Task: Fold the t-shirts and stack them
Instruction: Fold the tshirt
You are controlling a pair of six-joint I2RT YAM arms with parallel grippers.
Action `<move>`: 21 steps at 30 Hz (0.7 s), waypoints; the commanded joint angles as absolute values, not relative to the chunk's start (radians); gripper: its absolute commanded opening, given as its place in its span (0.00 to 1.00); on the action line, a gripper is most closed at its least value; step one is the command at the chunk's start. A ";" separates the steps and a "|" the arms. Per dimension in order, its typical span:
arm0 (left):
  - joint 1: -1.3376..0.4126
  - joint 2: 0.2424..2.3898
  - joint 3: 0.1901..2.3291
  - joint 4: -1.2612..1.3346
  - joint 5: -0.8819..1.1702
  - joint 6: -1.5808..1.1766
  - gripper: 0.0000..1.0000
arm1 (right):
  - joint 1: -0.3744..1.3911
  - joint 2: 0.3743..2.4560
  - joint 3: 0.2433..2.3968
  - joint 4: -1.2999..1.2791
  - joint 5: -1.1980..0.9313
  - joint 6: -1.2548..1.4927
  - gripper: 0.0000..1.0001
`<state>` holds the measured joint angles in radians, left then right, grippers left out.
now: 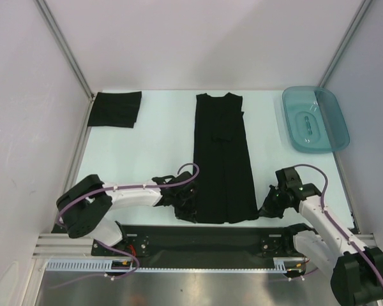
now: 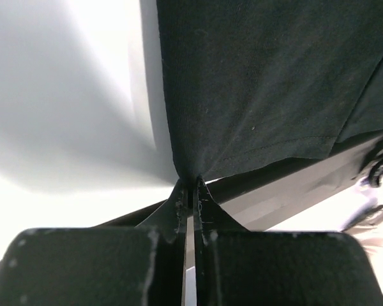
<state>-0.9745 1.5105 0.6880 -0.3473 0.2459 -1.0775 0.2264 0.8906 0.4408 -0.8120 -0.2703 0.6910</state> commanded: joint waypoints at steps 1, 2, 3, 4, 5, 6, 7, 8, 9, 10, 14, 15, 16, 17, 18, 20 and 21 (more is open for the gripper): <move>-0.994 1.459 0.673 -0.462 0.199 -1.043 0.00 | 0.247 0.851 0.497 -0.919 -0.275 0.707 0.00; -0.994 1.451 0.683 -0.474 0.190 -1.037 0.00 | 0.247 0.853 0.505 -0.925 -0.273 0.703 0.00; -0.994 1.444 0.698 -0.513 0.175 -1.029 0.00 | 0.248 0.857 0.527 -0.930 -0.272 0.696 0.00; -0.994 1.433 0.742 -0.537 0.161 -1.007 0.00 | 0.249 0.864 0.540 -0.930 -0.272 0.684 0.00; -0.991 1.430 0.768 -0.563 0.132 -0.993 0.00 | 0.249 0.886 0.561 -0.931 -0.270 0.678 0.00; -0.988 1.430 0.800 -0.613 0.117 -0.974 0.00 | 0.249 0.902 0.602 -0.933 -0.265 0.672 0.00; -0.982 1.439 0.866 -0.639 0.104 -0.936 0.00 | 0.249 0.922 0.633 -0.928 -0.264 0.652 0.00; -0.959 1.446 0.897 -0.661 0.097 -0.918 0.00 | 0.249 0.942 0.661 -0.922 -0.259 0.646 0.00; -0.944 1.454 0.926 -0.696 0.101 -0.902 0.00 | 0.249 0.986 0.688 -0.919 -0.250 0.637 0.00; -0.924 1.463 0.980 -0.710 0.112 -0.873 0.00 | 0.247 1.009 0.754 -0.911 -0.245 0.624 0.00; -0.794 1.544 1.127 -0.768 0.138 -0.805 0.00 | 0.238 1.176 0.912 -0.861 -0.242 0.557 0.00; -0.770 1.567 1.162 -0.788 0.140 -0.793 0.00 | 0.229 1.210 0.942 -0.851 -0.251 0.548 0.00; -0.749 1.592 1.245 -0.801 0.146 -0.758 0.00 | 0.224 1.280 0.971 -0.839 -0.252 0.539 0.00; -0.706 1.653 1.293 -0.817 0.146 -0.740 0.00 | 0.218 1.313 1.033 -0.815 -0.253 0.529 0.00; -0.687 1.687 1.342 -0.851 0.143 -0.720 0.00 | 0.213 1.348 1.064 -0.805 -0.252 0.505 0.00; -0.637 1.765 1.501 -0.899 0.130 -0.664 0.00 | 0.195 1.469 1.164 -0.789 -0.258 0.480 0.00; -0.623 1.832 1.552 -0.929 0.124 -0.651 0.00 | 0.190 1.517 1.199 -0.784 -0.264 0.465 0.00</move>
<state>-0.6727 1.7340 1.4120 -0.8276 0.1516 -0.7597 0.2092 1.4227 1.0859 -0.8429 -0.2607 0.5381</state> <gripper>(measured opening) 0.023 0.018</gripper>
